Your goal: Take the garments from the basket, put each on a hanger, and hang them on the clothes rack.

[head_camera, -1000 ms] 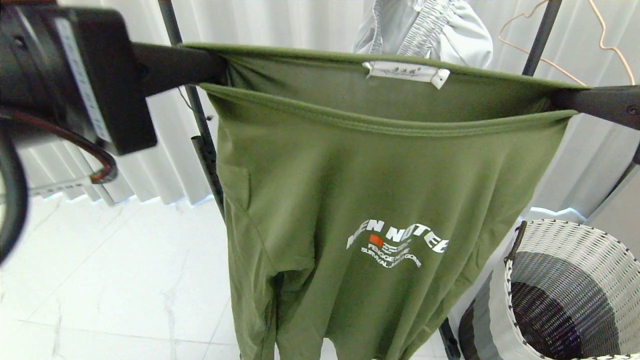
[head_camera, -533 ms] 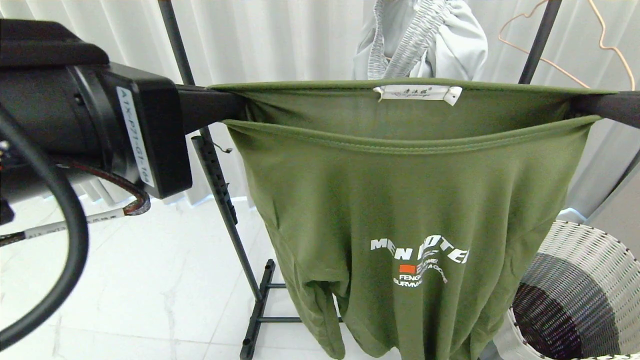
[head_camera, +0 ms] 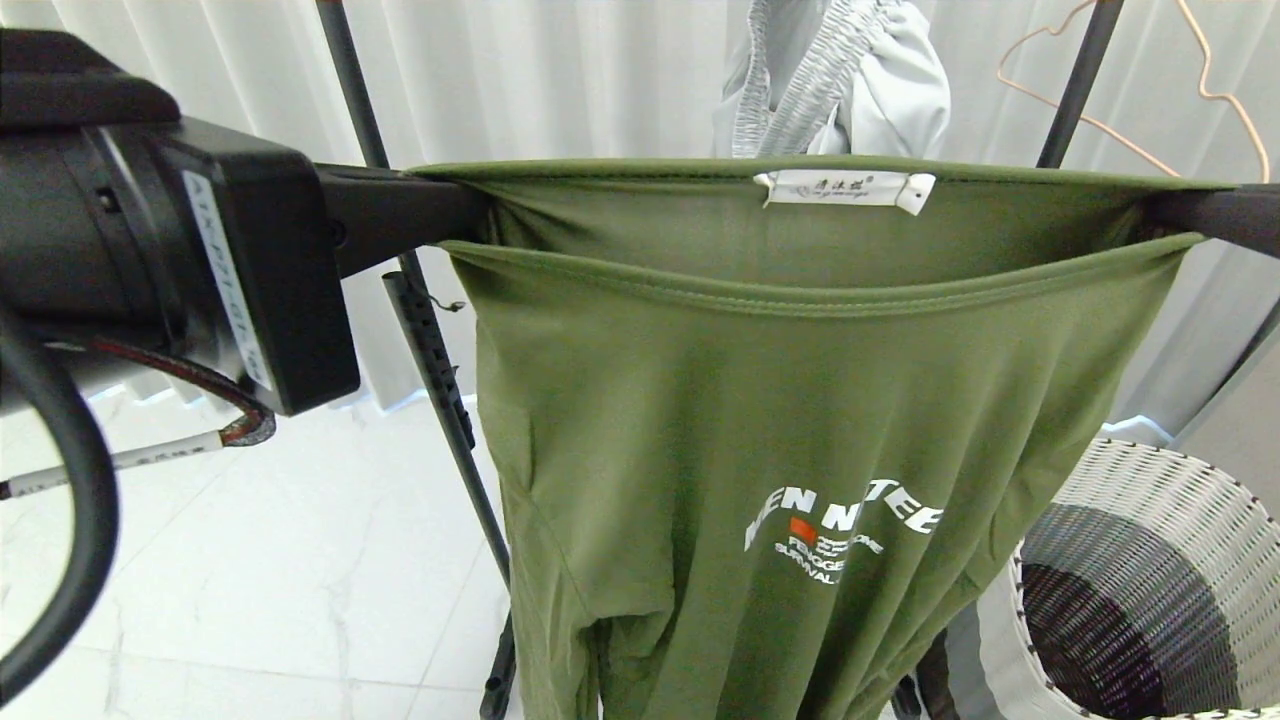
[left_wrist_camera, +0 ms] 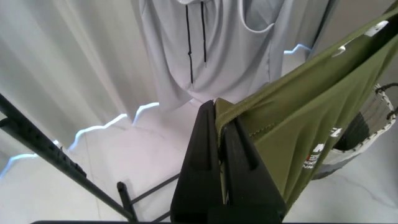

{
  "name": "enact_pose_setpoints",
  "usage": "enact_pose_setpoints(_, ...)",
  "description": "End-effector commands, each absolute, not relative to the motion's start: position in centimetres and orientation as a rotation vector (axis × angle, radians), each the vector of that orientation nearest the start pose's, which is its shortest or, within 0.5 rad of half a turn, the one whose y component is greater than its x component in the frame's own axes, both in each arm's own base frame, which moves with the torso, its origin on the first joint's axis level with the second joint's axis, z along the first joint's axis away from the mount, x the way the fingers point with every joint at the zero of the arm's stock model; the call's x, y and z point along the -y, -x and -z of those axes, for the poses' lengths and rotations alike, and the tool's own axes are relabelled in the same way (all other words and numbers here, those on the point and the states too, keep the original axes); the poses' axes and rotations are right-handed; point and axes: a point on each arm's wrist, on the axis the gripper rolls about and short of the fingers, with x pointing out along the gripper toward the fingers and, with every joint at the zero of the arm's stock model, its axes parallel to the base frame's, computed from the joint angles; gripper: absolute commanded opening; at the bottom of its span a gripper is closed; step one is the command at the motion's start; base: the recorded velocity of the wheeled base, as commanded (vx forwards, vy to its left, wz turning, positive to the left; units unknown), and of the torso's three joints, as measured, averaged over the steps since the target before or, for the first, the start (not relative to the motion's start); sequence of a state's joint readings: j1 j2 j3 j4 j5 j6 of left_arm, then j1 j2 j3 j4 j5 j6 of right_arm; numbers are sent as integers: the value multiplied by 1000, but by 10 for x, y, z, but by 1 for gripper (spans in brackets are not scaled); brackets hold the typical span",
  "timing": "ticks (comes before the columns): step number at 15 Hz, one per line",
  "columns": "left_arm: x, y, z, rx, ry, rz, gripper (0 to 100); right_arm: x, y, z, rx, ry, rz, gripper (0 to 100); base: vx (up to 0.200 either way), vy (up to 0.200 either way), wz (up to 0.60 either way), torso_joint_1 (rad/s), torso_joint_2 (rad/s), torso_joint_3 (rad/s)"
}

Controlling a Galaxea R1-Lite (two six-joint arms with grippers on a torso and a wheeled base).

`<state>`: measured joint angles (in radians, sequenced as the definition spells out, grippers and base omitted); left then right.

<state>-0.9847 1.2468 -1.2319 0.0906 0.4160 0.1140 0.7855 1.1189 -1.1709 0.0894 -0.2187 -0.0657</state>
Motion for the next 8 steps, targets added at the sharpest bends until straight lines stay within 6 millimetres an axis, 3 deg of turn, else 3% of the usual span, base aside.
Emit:
enact_pose_setpoints(1, 145, -107, -347, -49, -181, 575, 0, -97, -103, -350, -17, 84, -569, 100, 0, 0, 0, 0, 0, 0)
enact_pose_setpoints(8, 144, -110, -338, -75, -198, 551, 0, -82, -88, -339, -19, 92, -576, 100, 0, 0, 0, 0, 0, 0)
